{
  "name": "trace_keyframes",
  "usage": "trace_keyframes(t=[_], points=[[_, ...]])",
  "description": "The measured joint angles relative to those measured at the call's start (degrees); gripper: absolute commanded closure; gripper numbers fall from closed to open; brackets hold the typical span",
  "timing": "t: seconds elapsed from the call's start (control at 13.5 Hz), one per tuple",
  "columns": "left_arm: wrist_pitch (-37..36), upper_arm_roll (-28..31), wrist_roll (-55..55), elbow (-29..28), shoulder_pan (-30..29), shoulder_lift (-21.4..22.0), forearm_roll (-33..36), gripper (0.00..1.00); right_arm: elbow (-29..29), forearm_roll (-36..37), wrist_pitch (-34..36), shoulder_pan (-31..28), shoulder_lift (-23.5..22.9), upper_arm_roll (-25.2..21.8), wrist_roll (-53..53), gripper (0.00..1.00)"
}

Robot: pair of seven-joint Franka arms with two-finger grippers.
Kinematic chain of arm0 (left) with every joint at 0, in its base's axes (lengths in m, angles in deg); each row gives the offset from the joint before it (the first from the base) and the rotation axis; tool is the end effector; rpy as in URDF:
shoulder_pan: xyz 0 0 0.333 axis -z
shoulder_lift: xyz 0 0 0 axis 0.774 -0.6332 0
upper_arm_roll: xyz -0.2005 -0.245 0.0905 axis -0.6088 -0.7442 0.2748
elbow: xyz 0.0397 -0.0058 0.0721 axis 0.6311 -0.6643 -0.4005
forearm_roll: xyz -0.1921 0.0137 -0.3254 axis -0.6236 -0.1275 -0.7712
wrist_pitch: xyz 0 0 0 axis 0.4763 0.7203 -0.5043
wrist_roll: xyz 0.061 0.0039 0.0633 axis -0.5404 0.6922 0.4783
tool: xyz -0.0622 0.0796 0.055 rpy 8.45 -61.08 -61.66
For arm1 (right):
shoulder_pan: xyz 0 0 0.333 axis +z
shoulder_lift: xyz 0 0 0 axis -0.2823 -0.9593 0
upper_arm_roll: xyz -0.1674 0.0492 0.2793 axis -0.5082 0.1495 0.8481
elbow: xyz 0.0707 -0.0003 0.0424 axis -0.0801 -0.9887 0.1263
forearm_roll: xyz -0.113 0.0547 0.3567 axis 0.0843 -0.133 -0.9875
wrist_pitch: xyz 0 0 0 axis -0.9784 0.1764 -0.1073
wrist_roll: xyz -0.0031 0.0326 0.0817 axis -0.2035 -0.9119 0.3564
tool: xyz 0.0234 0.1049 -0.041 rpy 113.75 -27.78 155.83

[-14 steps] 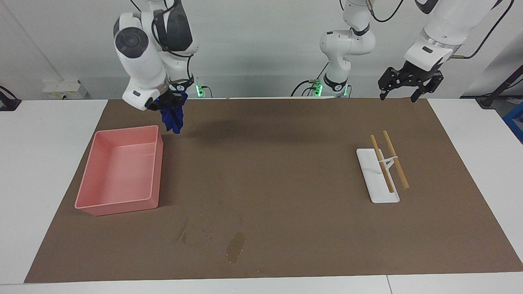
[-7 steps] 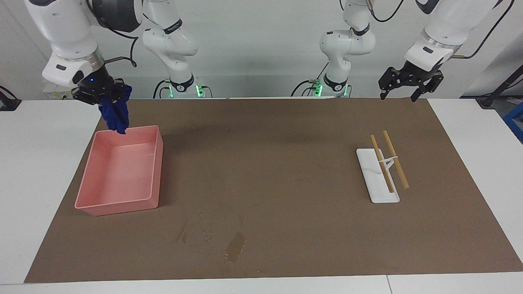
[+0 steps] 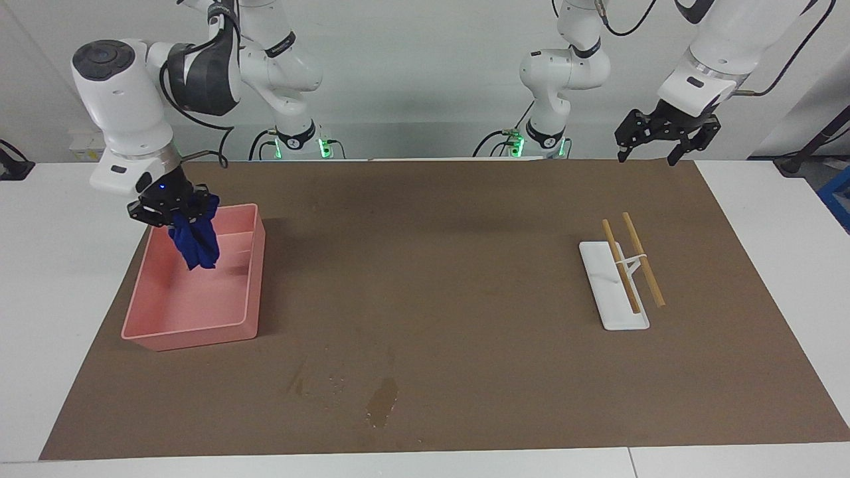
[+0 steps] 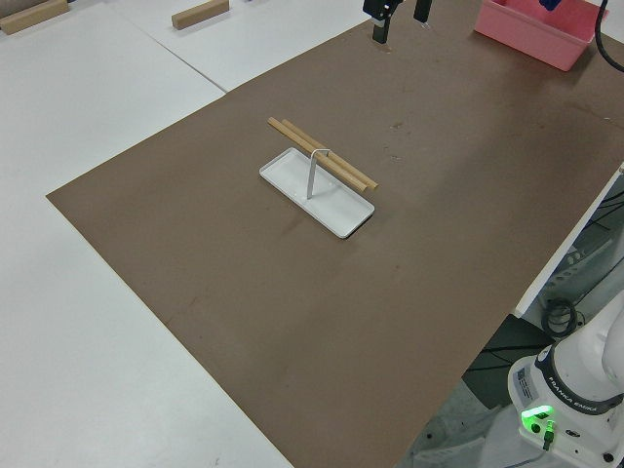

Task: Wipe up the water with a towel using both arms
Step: 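Drop the blue towel into the pink bin with the right gripper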

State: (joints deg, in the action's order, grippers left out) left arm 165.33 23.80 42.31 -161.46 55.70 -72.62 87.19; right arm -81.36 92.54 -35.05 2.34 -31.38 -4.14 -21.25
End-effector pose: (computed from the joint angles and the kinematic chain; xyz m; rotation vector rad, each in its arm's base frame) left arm 0.5140 -0.0554 0.6574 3.1086 -0.2331 -0.0834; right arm 0.5500 -0.0538 0.5295 2.8724 0.7876 0.0328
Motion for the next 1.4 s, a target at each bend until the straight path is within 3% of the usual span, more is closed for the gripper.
trace_keyframes(t=[0.3, 0.59, 0.81, 0.96, 1.11, 1.4], points=[[0.00, 0.00, 0.00, -0.01, 0.00, 0.00, 0.00, 0.00, 0.94, 0.00, -0.93, -0.47, 0.52, -0.03, 3.24, 0.00], [0.00, 0.00, 0.00, -0.01, 0.00, 0.00, 0.00, 0.00, 6.17, 0.00, -0.95, -0.43, 0.64, 0.18, 3.40, 0.00], [0.00, 0.00, 0.00, -0.01, 0.00, 0.00, 0.00, 0.00, 14.52, 0.01, 9.17, 2.33, 0.36, 0.99, 1.83, 0.00], [0.00, 0.00, 0.00, -0.01, 0.00, 0.01, 0.00, 0.00, 20.66, -0.17, 17.51, 7.16, -0.84, 1.43, -11.11, 0.00], [0.00, 0.00, 0.00, -0.01, 0.00, 0.01, 0.00, 0.00, 23.17, -0.94, 21.37, 10.73, -1.90, 2.86, -26.17, 0.00], [0.00, 0.00, 0.00, -0.01, 0.00, 0.01, 0.00, 0.00, 23.86, -1.46, 22.23, 11.92, -3.06, 3.09, -32.81, 0.00]])
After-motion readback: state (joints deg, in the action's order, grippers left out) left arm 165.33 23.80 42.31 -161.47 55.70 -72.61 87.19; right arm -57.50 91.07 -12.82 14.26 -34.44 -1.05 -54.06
